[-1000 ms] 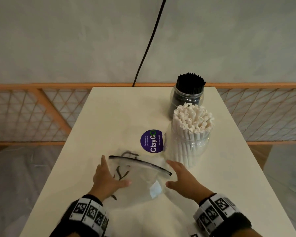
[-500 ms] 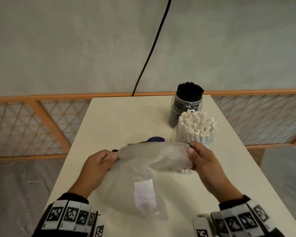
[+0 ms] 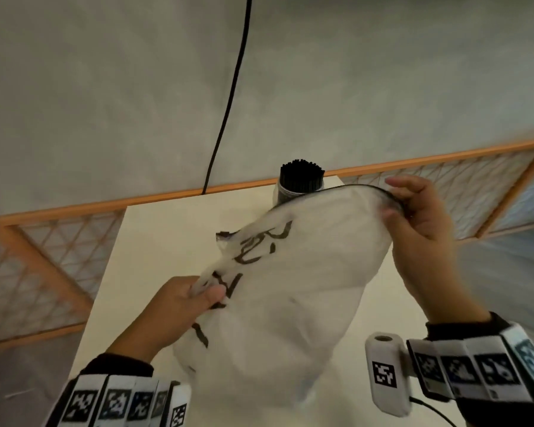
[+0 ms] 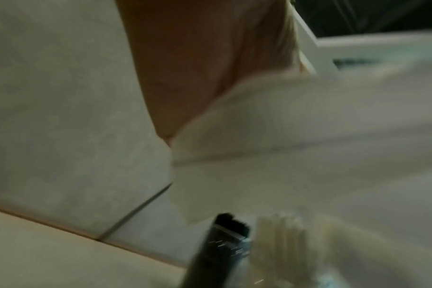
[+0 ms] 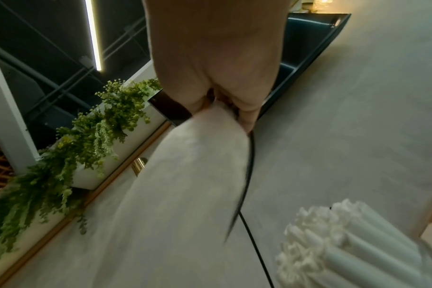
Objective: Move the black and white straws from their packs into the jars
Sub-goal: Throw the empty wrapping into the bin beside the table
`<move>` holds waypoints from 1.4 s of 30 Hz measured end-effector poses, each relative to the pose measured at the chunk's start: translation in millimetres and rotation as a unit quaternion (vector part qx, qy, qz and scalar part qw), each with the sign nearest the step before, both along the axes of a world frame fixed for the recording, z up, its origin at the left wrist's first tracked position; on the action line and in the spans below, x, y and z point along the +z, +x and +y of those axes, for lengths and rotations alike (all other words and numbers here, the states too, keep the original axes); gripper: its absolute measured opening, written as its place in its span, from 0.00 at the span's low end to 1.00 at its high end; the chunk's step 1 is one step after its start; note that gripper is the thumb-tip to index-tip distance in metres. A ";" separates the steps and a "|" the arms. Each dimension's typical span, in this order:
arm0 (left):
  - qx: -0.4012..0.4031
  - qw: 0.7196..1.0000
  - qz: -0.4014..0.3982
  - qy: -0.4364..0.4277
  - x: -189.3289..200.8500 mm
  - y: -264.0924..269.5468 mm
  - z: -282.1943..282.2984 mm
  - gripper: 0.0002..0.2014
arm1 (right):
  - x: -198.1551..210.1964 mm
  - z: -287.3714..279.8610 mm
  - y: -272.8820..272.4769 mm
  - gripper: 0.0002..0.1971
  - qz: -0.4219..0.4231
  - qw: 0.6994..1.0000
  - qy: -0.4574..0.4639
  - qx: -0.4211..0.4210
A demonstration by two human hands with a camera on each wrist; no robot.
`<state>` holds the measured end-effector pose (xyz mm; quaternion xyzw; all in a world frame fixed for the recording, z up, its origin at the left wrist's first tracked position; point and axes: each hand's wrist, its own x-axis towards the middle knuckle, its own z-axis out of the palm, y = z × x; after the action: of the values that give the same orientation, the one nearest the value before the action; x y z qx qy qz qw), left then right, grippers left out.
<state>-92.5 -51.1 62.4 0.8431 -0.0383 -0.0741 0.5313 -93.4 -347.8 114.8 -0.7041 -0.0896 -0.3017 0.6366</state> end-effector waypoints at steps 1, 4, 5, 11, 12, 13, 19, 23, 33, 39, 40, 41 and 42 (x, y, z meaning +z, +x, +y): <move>-0.003 0.999 -0.013 -0.044 5.5 -0.5 -11.5 0.12 | -1.2 -4.4 -1.7 0.26 0.000 0.999 -0.038 -0.002; -0.027 0.985 -0.028 -0.166 23.3 -5.4 -53.0 0.10 | -5.4 -19.2 -12.3 0.20 0.018 0.994 -0.095 0.057; -0.043 0.979 -0.024 -0.196 27.5 -7.1 -67.8 0.11 | -6.2 -25.0 -15.8 0.17 0.023 0.990 -0.110 0.085; -0.132 0.904 0.097 -0.395 46.5 -15.5 -178.1 0.26 | -11.1 -64.3 -25.9 0.42 0.084 0.943 -0.255 0.195; -0.150 0.895 0.104 -0.408 47.0 -16.9 -200.8 0.25 | -9.6 -74.4 -27.5 0.37 0.096 0.940 -0.261 0.195; -0.163 0.885 0.109 -0.423 45.6 -17.1 -222.8 0.23 | -8.8 -87.8 -28.5 0.30 0.104 0.942 -0.260 0.184; -0.201 0.888 0.097 -0.402 28.5 -16.4 -345.6 0.34 | -10.1 -213.5 -43.9 0.24 0.091 0.952 -0.280 0.087; -0.183 0.943 0.073 -0.268 21.2 -29.9 -425.2 0.17 | -23.5 -308.5 -53.7 0.19 0.095 0.954 -0.284 0.014; -0.046 0.985 0.163 0.029 -66.2 -19.0 -526.5 0.20 | -116.1 -446.6 -30.2 0.17 0.269 0.939 -0.196 -0.084; 0.115 0.942 0.253 0.189 -125.0 15.6 -537.3 0.31 | -237.5 -483.1 -25.7 0.11 0.392 0.856 -0.331 -0.060; 0.131 0.932 0.262 0.214 -131.3 21.5 -537.3 0.33 | -253.6 -486.3 -27.7 0.13 0.400 0.845 -0.349 -0.059; 0.148 0.922 0.270 0.234 -138.4 27.1 -536.9 0.34 | -263.8 -485.2 -28.3 0.13 0.423 0.838 -0.344 -0.024; 0.161 0.915 0.278 0.245 -144.3 32.0 -536.6 0.35 | -273.9 -484.1 -29.3 0.12 0.462 0.823 -0.328 0.039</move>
<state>-60.5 -587.7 -81.9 0.8869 0.2661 -0.2263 0.3023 -122.7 -831.9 -159.2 -0.9240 0.0936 0.1314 0.3467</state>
